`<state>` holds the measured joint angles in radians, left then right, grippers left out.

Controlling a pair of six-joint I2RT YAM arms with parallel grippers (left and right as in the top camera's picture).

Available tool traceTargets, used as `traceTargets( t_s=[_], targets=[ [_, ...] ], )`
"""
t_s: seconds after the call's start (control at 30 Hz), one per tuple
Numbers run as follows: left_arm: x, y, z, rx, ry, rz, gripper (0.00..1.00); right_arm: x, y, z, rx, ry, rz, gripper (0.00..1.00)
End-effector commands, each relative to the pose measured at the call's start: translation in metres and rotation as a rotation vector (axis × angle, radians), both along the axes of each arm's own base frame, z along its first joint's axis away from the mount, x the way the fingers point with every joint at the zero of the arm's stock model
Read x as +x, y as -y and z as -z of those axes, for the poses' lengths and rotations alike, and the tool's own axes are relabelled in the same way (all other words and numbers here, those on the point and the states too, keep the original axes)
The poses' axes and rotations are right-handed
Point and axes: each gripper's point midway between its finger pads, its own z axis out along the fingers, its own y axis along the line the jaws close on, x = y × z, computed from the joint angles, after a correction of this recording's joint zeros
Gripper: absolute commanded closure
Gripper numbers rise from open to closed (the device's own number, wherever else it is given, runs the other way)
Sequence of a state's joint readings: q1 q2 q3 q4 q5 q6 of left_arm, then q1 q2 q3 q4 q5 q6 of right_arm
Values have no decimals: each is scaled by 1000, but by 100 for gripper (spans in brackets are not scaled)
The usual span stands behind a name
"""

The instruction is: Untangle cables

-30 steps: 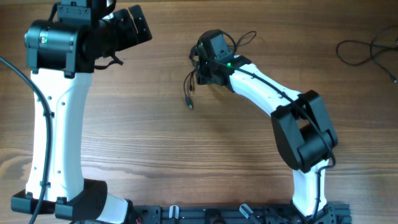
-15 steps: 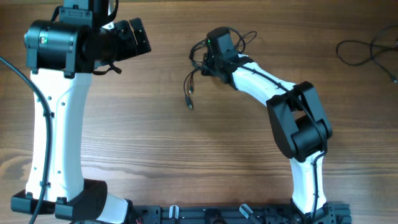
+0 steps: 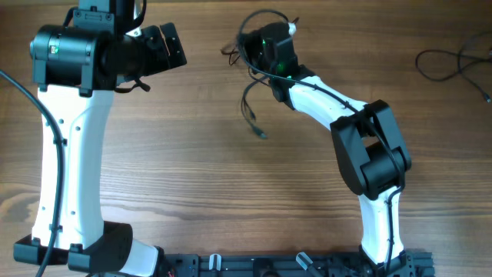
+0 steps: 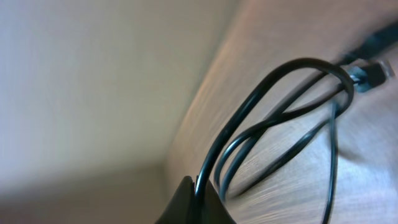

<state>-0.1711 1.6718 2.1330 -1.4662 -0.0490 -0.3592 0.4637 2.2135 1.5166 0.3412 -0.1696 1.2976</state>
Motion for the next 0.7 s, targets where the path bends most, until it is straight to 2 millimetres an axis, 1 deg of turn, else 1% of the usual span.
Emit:
traceTargets(
  t_s=[0.0,0.07,0.1,0.17,0.2,0.23,0.27,0.33,0.37,0.43,0.47,0.53,0.6,0.67],
  targets=[
    [-1,-1,4,21,-15,10,0,-15,-17,-69,-350,445,-276,96],
    [-1,-1,4,22,-17,10,0,-21,-13,-96,-485,577,-315,96],
    [-1,-1,4,22,-17,10,0,-23,-8,-105,-544,607,-310,96],
    [-1,-1,4,21,-17,11,0,-31,17,-140,-751,676,-272,96],
    [-1,-1,4,21,-17,11,0,-36,27,-156,-822,701,-258,96],
    [-1,-1,4,21,-17,11,0,-43,37,-175,-881,731,-244,96],
    [-1,-1,4,21,-16,10,0,-49,43,-188,-921,753,-234,96],
    [0,-1,4,20,-14,11,0,-64,61,-222,-1030,810,-206,96],
    [0,0,5,19,-17,13,0,-72,73,-237,-1092,821,-182,96],
    [2,0,9,21,-29,13,0,-83,91,-252,-1167,808,-140,96],
    [4,1,13,22,-39,13,0,-90,105,-262,-1228,801,-112,96],
    [9,5,21,10,-61,24,0,-102,123,-278,-1307,790,-71,96],
    [17,20,29,-40,-77,89,0,-110,141,-289,-1347,754,-7,96],
    [24,45,36,-110,-85,227,0,-115,149,-293,-1361,736,19,96]
  ],
)
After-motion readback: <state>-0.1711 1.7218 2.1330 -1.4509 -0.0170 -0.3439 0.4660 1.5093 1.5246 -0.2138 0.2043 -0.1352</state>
